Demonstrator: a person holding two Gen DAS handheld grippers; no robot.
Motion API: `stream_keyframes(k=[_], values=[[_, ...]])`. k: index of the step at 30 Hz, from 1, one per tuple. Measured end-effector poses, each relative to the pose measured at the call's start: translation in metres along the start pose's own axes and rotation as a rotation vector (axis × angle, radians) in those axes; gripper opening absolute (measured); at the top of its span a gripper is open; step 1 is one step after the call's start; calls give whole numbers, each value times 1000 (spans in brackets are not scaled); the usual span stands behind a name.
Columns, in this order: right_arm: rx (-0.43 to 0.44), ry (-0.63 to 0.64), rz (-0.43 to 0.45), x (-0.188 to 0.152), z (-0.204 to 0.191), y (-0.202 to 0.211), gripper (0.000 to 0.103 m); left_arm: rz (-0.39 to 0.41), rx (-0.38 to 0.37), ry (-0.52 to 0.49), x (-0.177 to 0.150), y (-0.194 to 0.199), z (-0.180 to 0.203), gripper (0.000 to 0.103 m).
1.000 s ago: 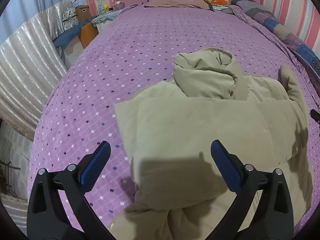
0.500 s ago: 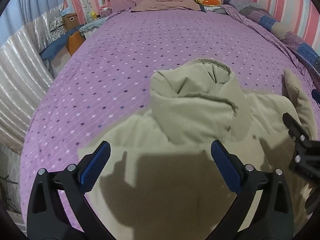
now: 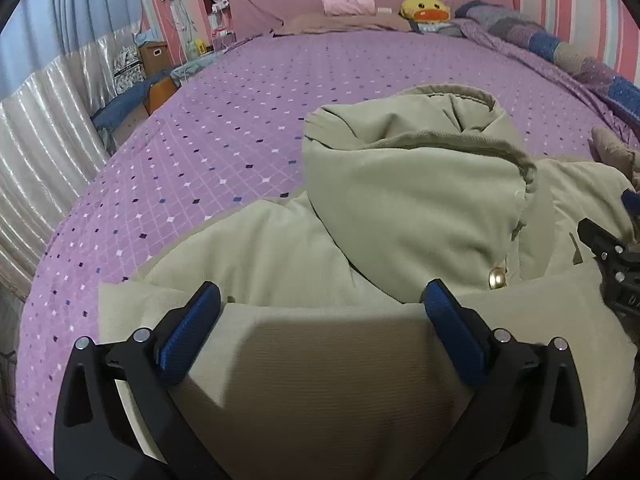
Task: Fold large clothes
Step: 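Move the right tool to the other sleeve and grasp its cuff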
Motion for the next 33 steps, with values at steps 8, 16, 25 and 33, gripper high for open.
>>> stream_keyframes(k=[8,16,25,33], values=[[91,-55,-82,-8,5,-36,102,30,-28,34,-2,-20,-1,100],[150,-88,-97,-1,7,-60,102,33,-59,66,0,-37,-7,100],[152,-92,-104,5,3,-74,102,8,-54,70,8,-53,-8,100],[59,-47,-193,-2,-2,-59,101,-90,-39,39,9,-54,-4,100]])
Point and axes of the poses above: each gripper's, at about its wrist camera, not at the fingertips, and y roughly against the way its jaws point, z to its right, x to its top, the point moved 8 cm from there along -y, roughly the way its jaws point, and after that the axes turned 3 degrees about x, right-handed, at the moved point
